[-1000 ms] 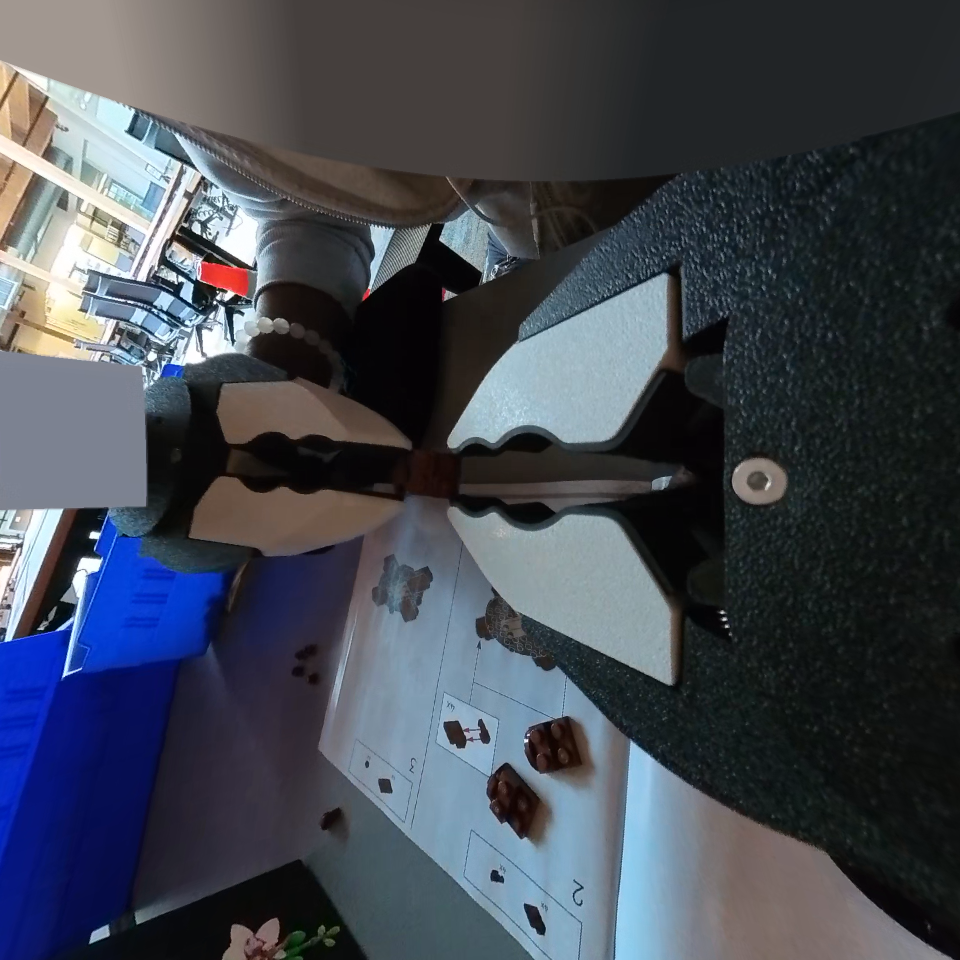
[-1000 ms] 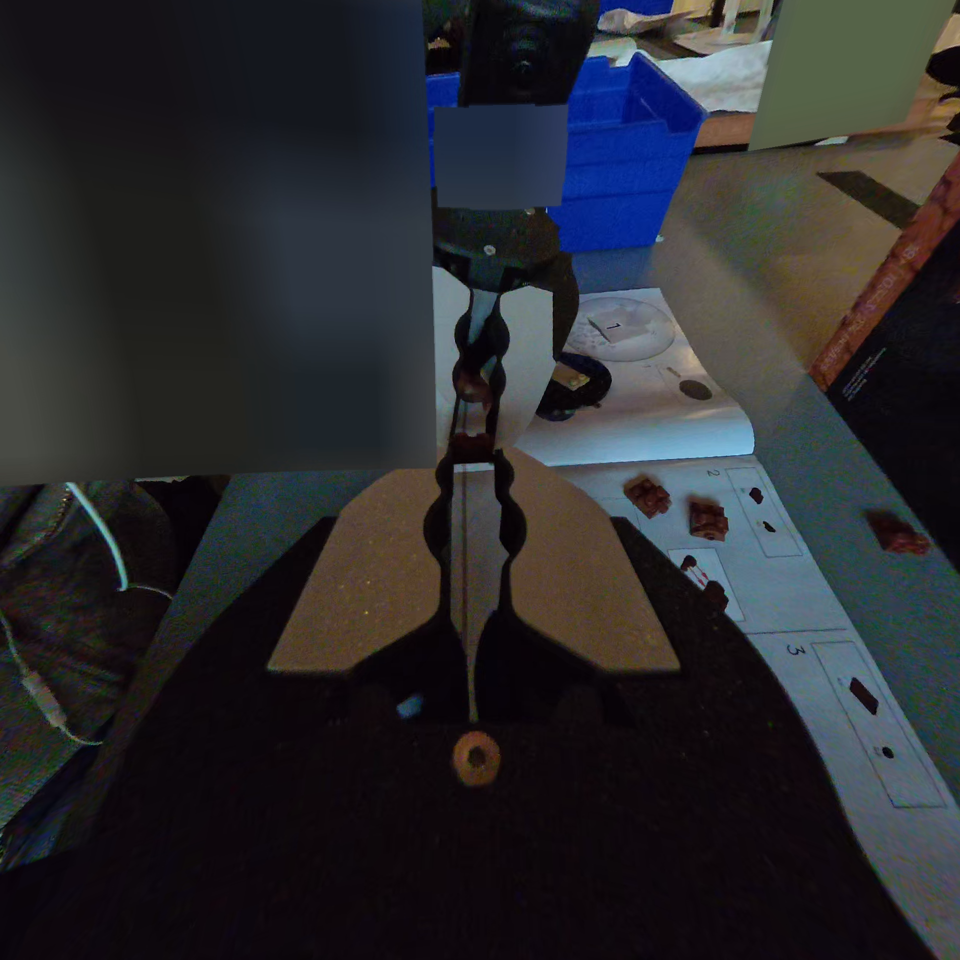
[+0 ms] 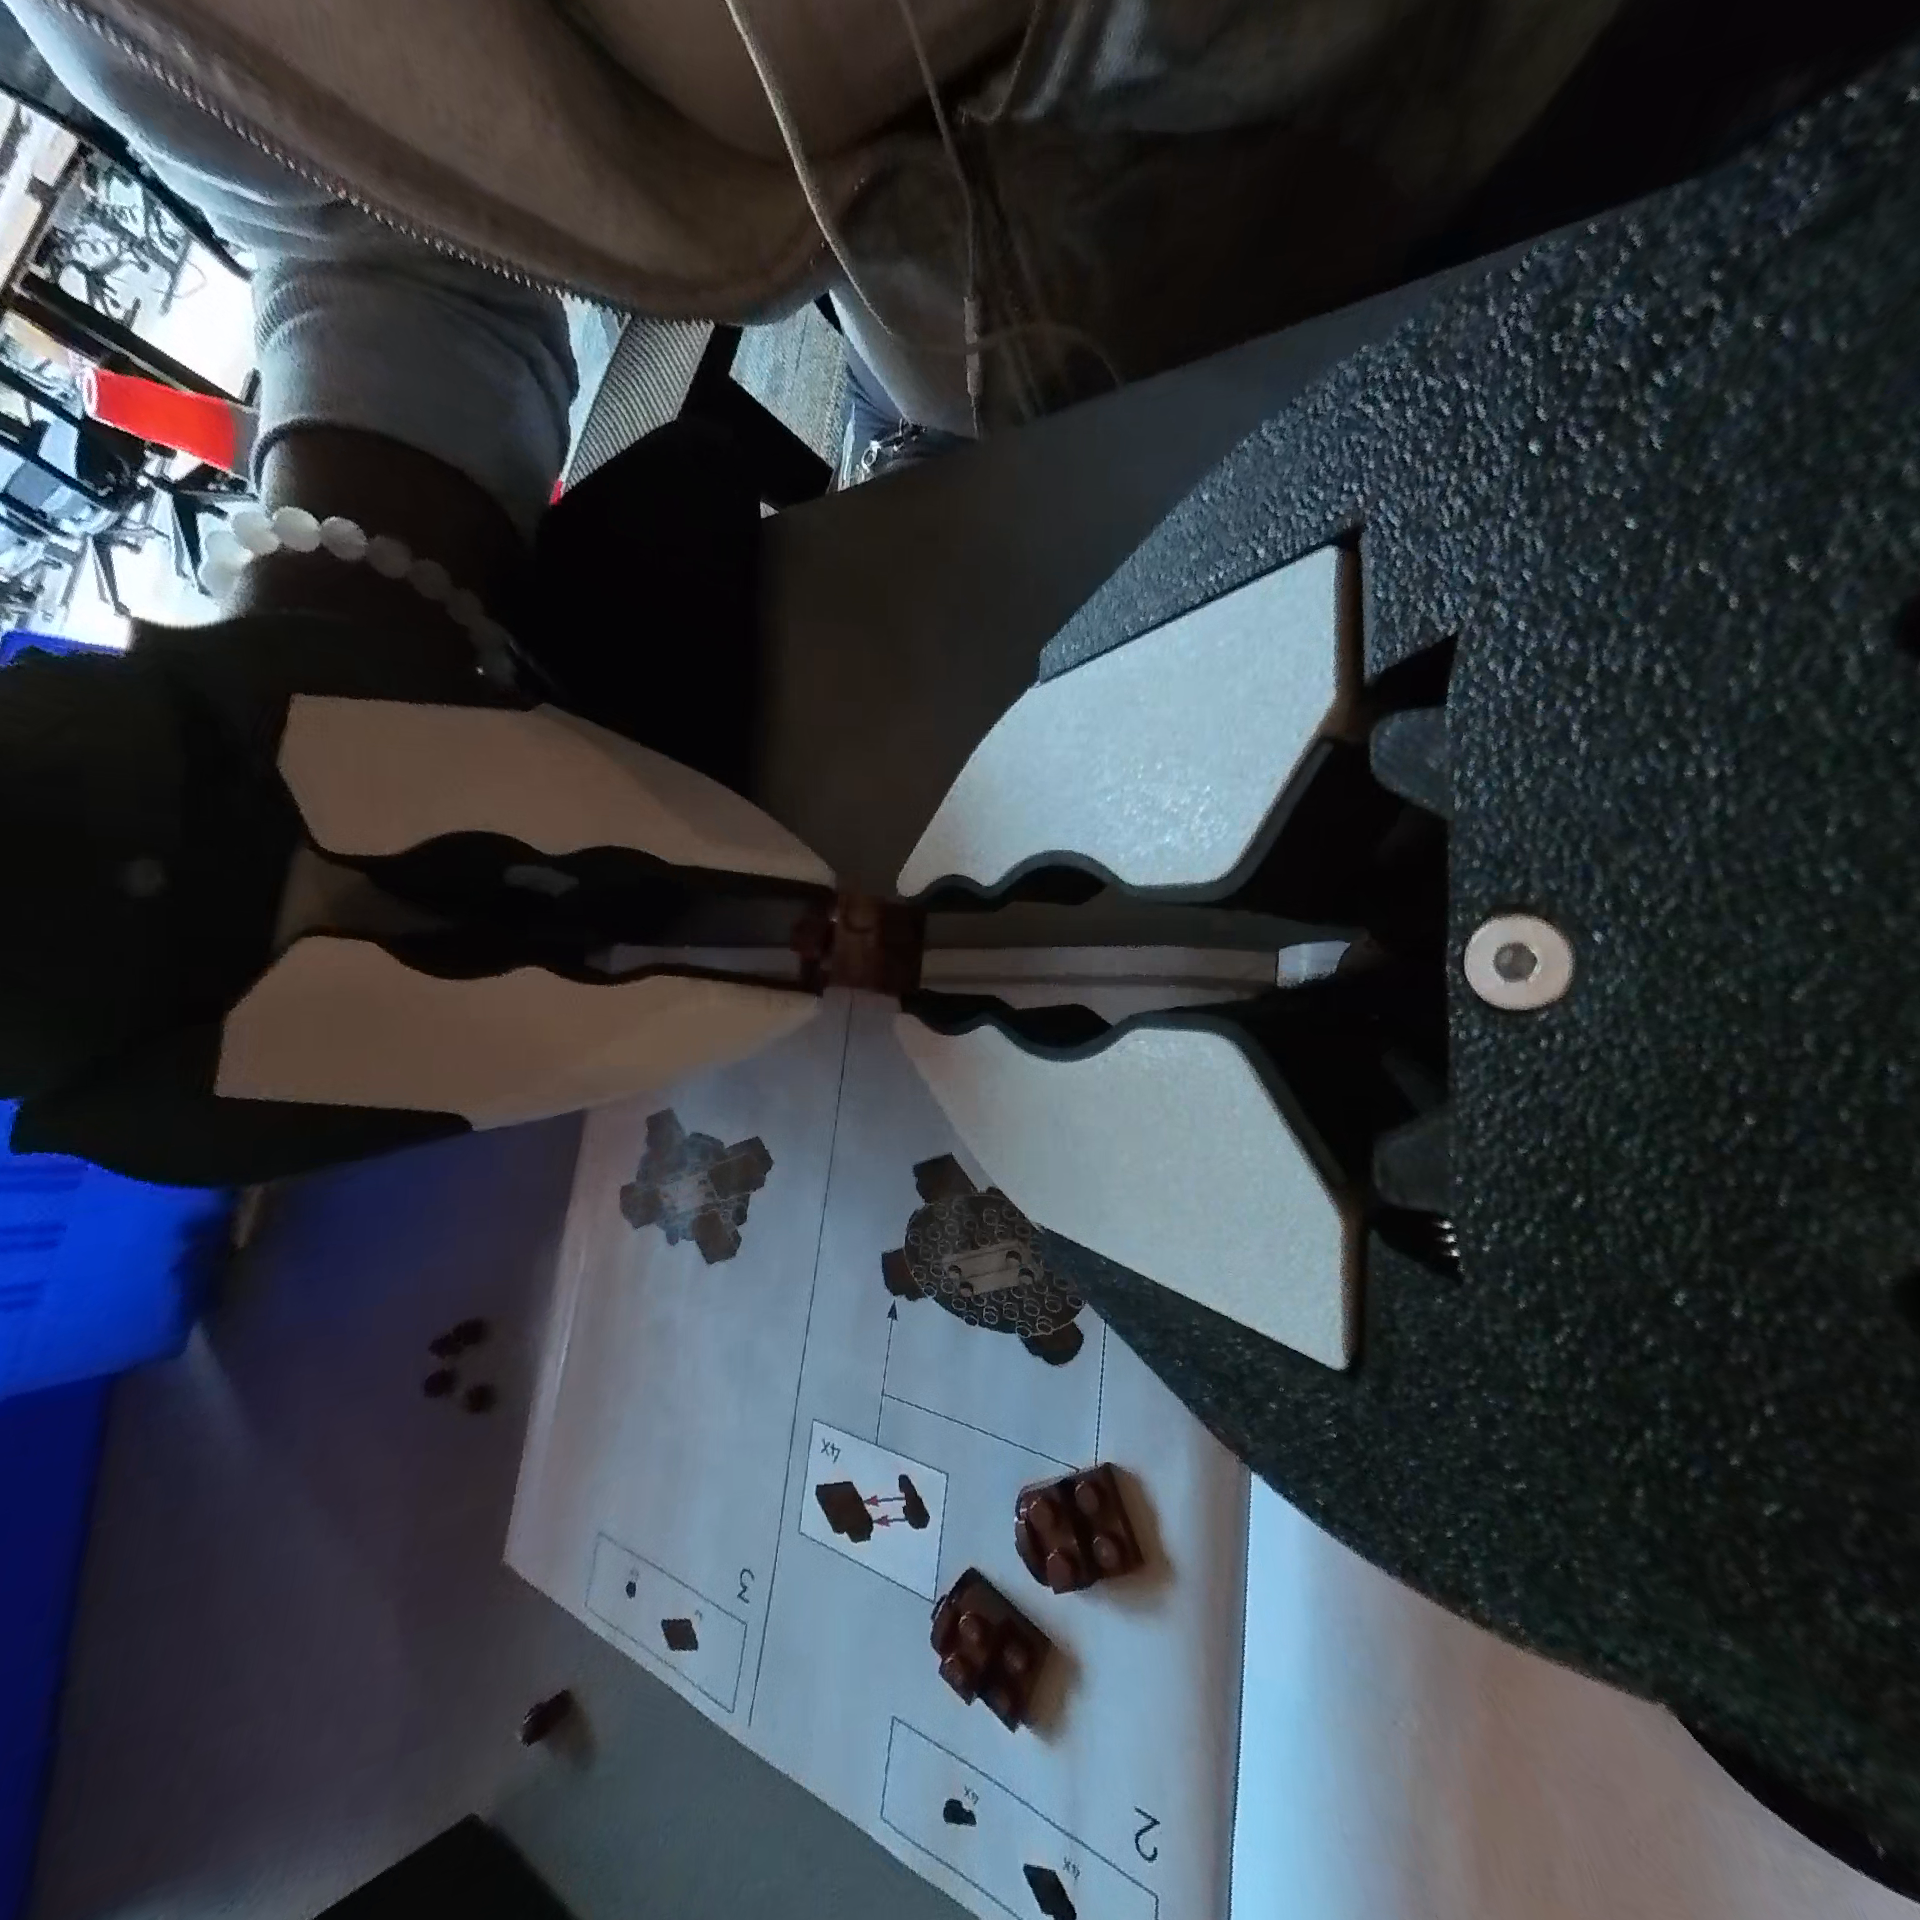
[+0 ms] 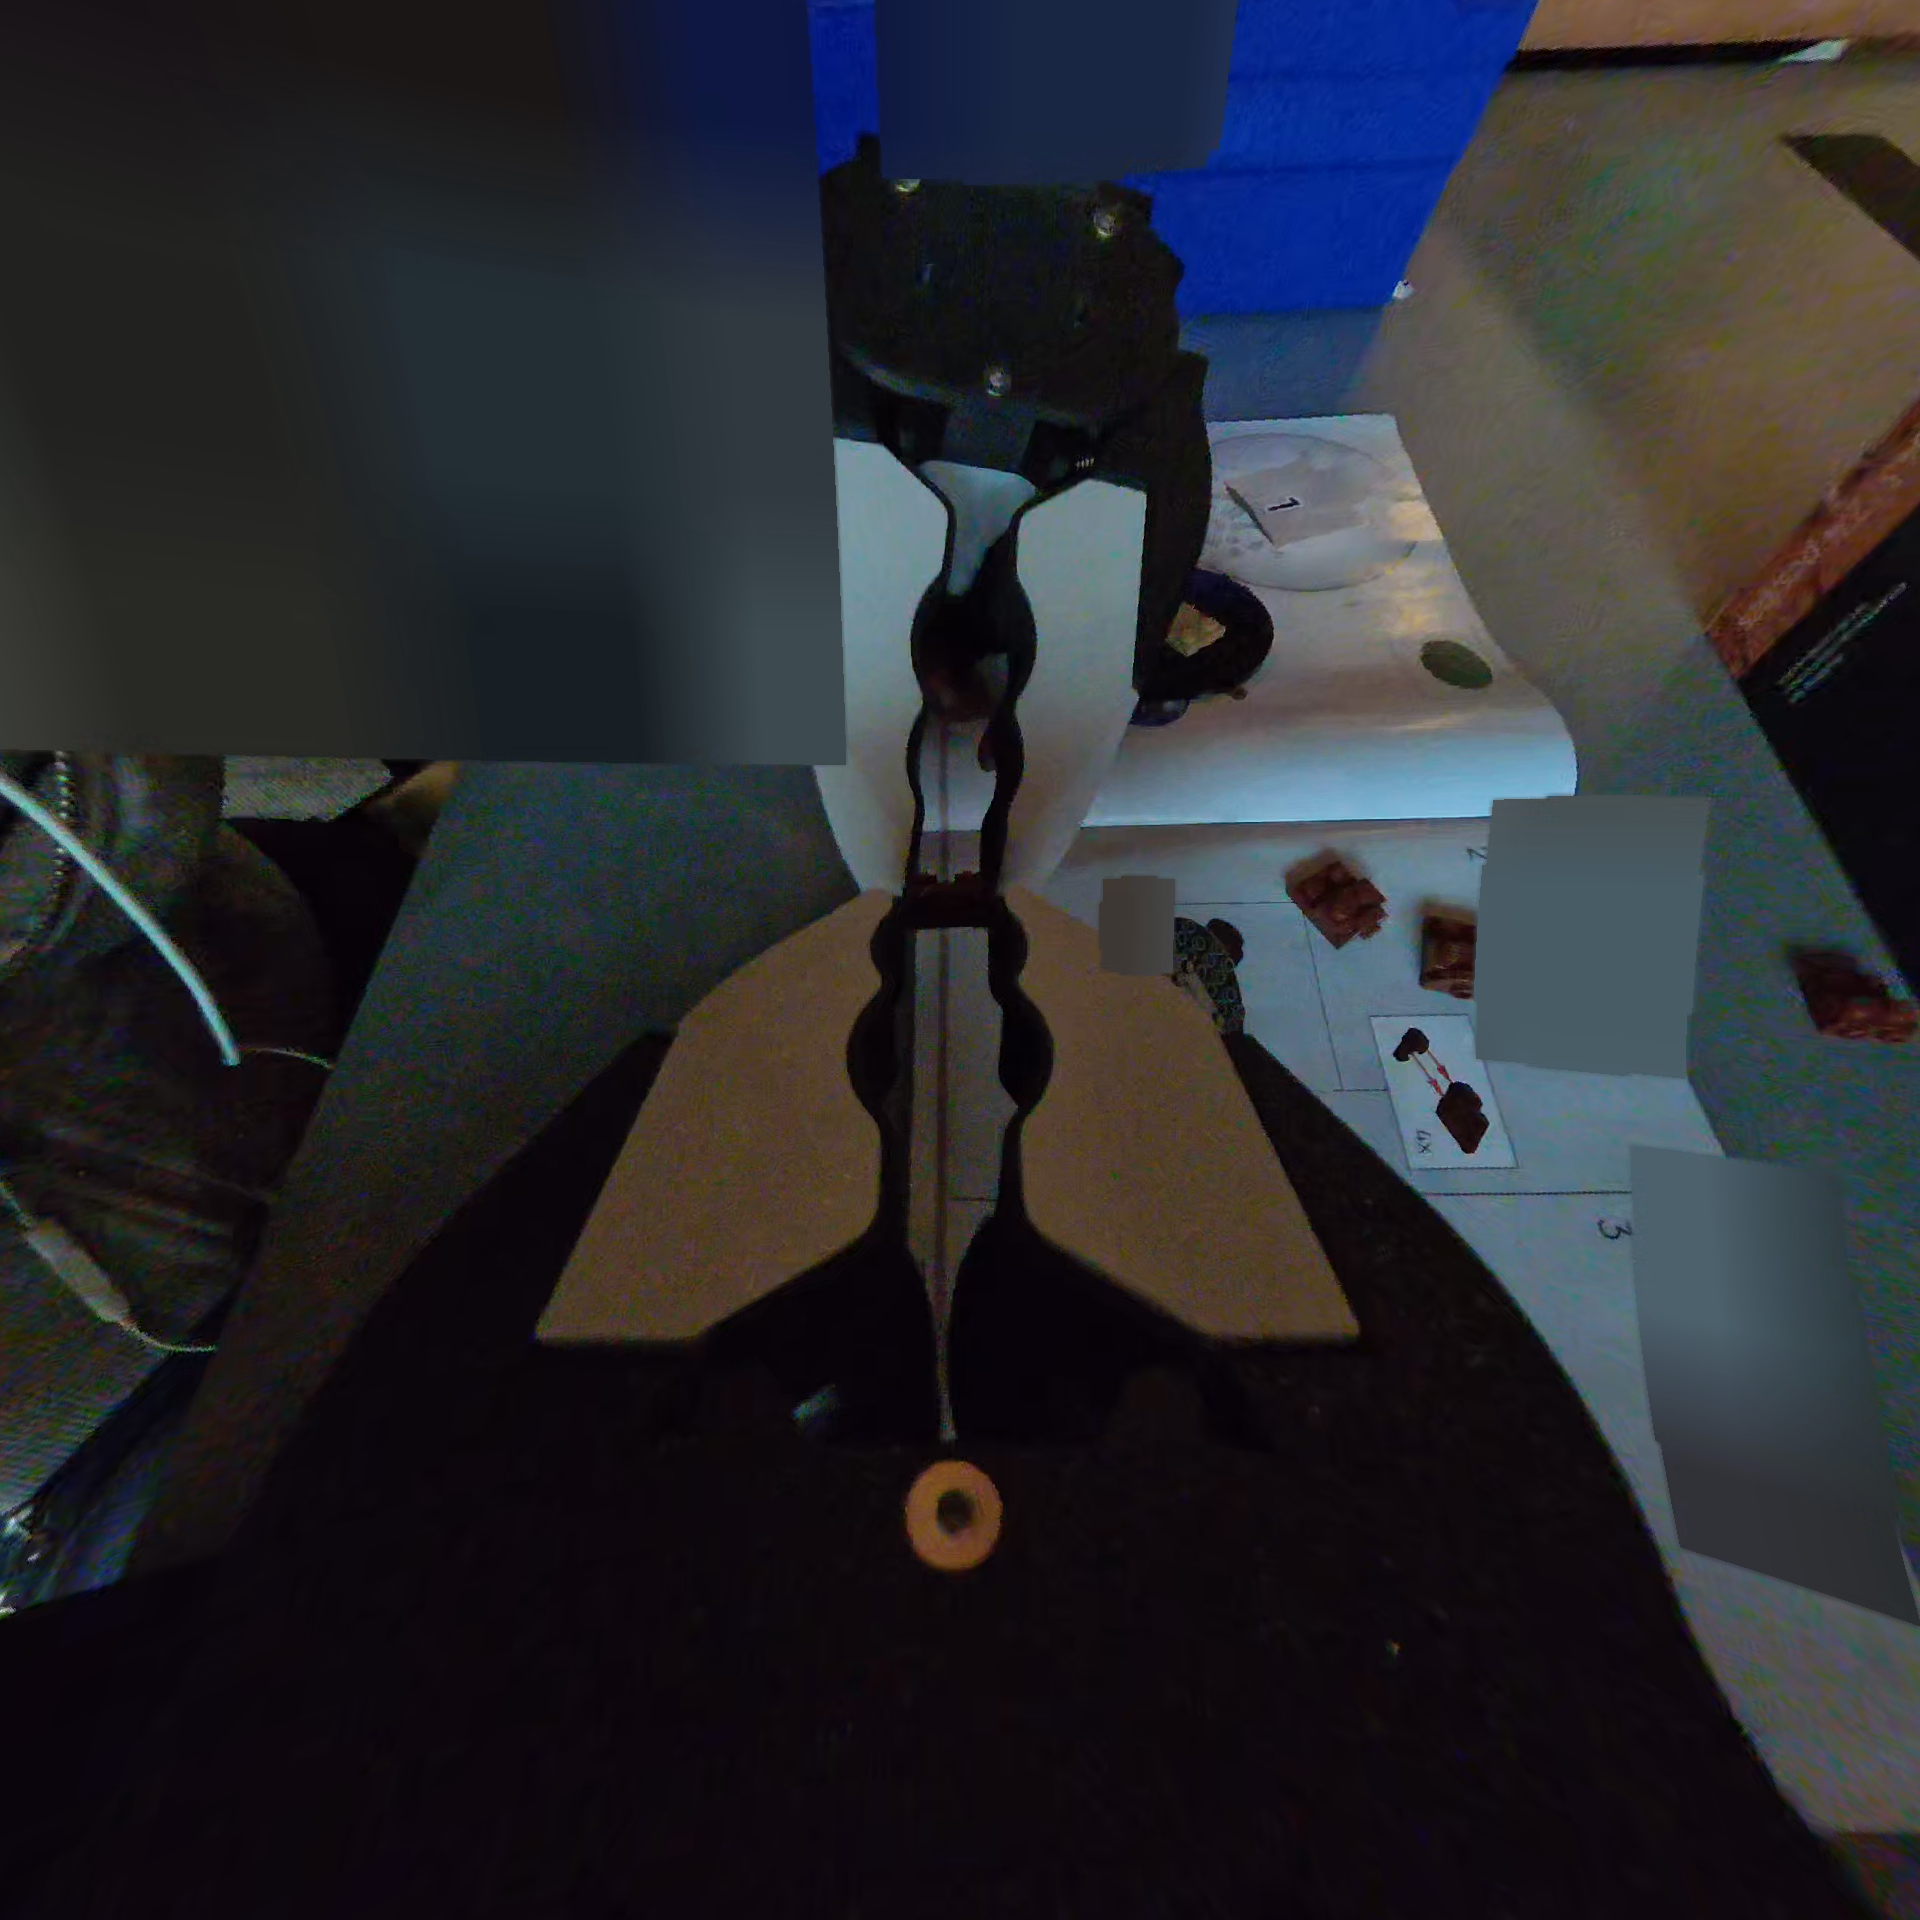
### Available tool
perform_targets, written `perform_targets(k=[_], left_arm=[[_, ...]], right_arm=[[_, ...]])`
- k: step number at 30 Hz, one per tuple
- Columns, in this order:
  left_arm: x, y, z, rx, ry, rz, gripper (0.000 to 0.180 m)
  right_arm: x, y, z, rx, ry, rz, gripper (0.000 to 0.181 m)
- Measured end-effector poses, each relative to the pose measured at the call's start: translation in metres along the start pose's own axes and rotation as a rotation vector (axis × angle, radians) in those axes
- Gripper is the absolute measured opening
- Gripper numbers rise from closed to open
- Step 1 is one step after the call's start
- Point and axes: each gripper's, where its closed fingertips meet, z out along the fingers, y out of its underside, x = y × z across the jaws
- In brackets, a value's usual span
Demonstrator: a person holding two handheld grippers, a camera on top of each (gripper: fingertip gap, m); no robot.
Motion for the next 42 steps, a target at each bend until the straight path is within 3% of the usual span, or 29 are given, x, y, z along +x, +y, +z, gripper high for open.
perform_targets(k=[12,18,26,32,42], left_arm=[[-0.001,0.027,0.018,-0.228,-0.038,0.044,0.013],[-0.005,0.032,0.02,-0.266,-0.06,0.021,0.013],[-0.006,0.032,0.02,-0.264,-0.064,0.011,0.014],[-0.006,0.032,0.02,-0.265,-0.073,0.019,0.014],[-0.008,0.028,0.017,-0.235,-0.082,0.007,0.014]], right_arm=[[-0.005,0.035,0.009,-0.246,0.02,-0.077,0.013],[-0.001,0.046,0.011,-0.319,0.038,-0.127,0.013],[0.001,0.044,0.01,-0.273,0.035,-0.097,0.015],[0.001,0.04,0.008,-0.207,0.025,-0.014,0.03],[0.001,0.05,-0.007,-0.253,0.091,0.023,0.013]])
